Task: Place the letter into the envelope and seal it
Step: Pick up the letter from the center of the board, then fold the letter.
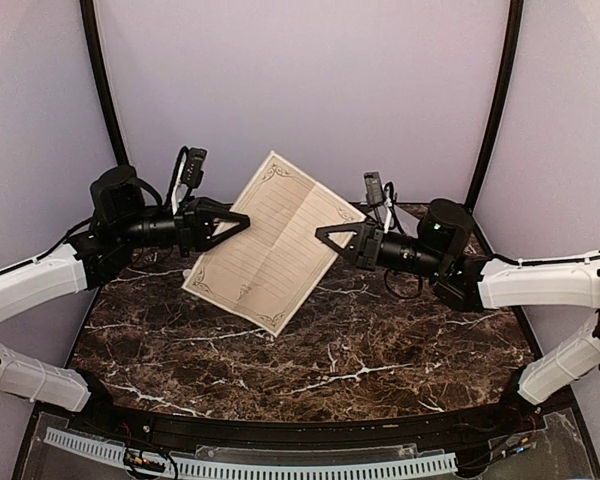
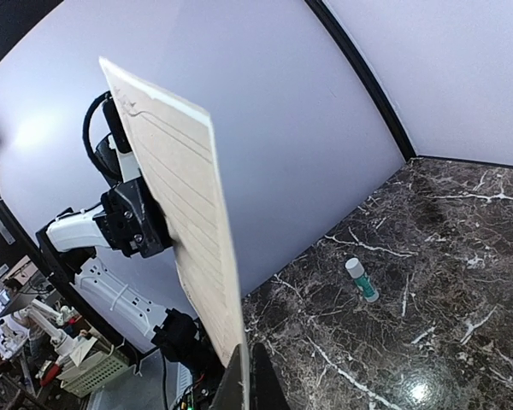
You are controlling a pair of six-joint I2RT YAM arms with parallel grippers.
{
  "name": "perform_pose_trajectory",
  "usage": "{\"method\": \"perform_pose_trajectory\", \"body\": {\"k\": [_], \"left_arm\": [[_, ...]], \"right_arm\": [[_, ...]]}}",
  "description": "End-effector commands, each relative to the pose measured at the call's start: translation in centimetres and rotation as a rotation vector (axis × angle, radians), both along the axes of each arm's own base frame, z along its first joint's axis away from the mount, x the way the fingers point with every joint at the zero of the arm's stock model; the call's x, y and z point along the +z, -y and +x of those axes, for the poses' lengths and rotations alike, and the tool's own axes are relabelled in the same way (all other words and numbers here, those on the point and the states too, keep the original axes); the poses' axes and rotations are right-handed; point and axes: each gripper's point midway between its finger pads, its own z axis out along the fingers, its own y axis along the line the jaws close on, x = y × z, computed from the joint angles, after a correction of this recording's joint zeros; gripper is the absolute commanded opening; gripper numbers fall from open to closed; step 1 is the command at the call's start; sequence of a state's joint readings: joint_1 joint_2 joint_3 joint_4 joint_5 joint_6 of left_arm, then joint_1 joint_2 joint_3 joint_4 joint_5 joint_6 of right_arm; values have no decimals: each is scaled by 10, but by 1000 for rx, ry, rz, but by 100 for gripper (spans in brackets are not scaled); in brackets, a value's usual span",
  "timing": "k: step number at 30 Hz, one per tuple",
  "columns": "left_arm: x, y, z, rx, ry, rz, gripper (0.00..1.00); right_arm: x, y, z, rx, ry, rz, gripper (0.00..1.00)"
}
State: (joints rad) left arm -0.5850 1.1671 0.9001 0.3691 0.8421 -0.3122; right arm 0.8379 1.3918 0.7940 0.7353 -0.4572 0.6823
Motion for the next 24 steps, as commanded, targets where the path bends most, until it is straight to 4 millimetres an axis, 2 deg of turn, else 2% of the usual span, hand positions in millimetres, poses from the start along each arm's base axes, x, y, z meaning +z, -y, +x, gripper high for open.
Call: {"method": "perform_pose_trajectory", "body": {"k": [1, 2, 4, 6, 10, 15, 24], "left_arm": [[-1, -1, 6, 22, -4, 12, 32], [-3, 0, 7, 22, -11, 16, 43], [-5, 1, 8, 21, -17, 22, 56], [-8, 2, 9, 13, -28, 33, 61], [-10, 5, 9, -10, -41, 47, 64], [-11, 6, 8, -21, -43, 51, 59], [-11, 6, 5, -37, -40, 49, 35]], "right_arm": [[22, 12, -2, -43, 53, 49, 0], [23, 13, -2, -54, 54, 48, 0], [27, 17, 1, -80, 55, 48, 0], [33, 21, 1, -93, 65, 55, 0], [40, 27, 2, -113, 76, 52, 0], [40, 30, 4, -125, 87, 30, 0], [38, 32, 5, -129, 89, 9, 0]]}}
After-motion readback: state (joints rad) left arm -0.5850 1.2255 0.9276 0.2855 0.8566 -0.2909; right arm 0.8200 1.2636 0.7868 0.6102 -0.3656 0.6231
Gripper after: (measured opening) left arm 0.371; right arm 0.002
